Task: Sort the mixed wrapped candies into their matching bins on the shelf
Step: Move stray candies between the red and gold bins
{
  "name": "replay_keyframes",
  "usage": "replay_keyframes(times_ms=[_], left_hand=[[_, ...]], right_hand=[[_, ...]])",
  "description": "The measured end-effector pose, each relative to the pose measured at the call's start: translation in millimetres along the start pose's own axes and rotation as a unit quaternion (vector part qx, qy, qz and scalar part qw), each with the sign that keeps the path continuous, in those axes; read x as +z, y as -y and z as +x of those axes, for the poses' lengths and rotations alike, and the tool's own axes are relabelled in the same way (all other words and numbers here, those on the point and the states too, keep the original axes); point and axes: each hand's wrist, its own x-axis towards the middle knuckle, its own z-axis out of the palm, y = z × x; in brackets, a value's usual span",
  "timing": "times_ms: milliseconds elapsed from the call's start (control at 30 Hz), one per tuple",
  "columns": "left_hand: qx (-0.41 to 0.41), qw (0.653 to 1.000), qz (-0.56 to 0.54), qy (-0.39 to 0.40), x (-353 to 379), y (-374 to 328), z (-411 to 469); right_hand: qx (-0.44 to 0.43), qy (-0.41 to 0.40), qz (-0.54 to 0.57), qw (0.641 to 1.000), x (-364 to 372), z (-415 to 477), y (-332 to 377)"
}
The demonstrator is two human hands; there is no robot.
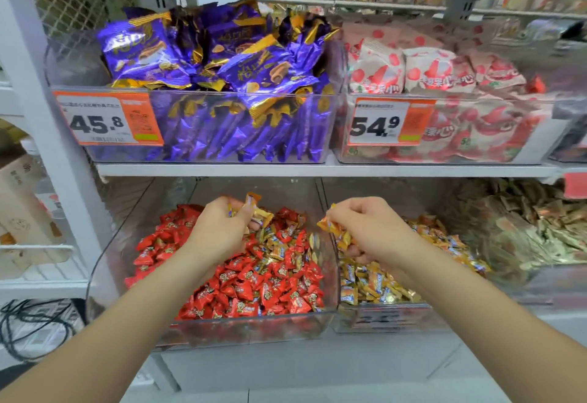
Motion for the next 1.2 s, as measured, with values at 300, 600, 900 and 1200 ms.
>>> replay_keyframes(times_ms=[300, 600, 900, 1200], left_hand=[[0.223, 0.954, 0.152, 0.133, 70.5, -54.2, -72.9], [0.205, 0.921, 0.296, 0.148, 196.3, -72.1, -36.5], [0.376, 0.858, 0.335, 0.103, 148.2, -64.2, -60.0], [0.271, 0.881, 0.377, 0.094, -4.9, 3.9, -7.0]], right_hand=[[-0.047, -0.113, -0.156, 0.98, -79.2, 11.4, -30.1], [-0.134, -0.089, -0.269, 0.95, -122.9, 34.3, -102.8], [-0.172, -0.059, -0.229, 0.956, -100.6, 0.7, -57.1], [-0.331, 0.106, -0.398, 0.849, 13.2, -3.9, -8.8]])
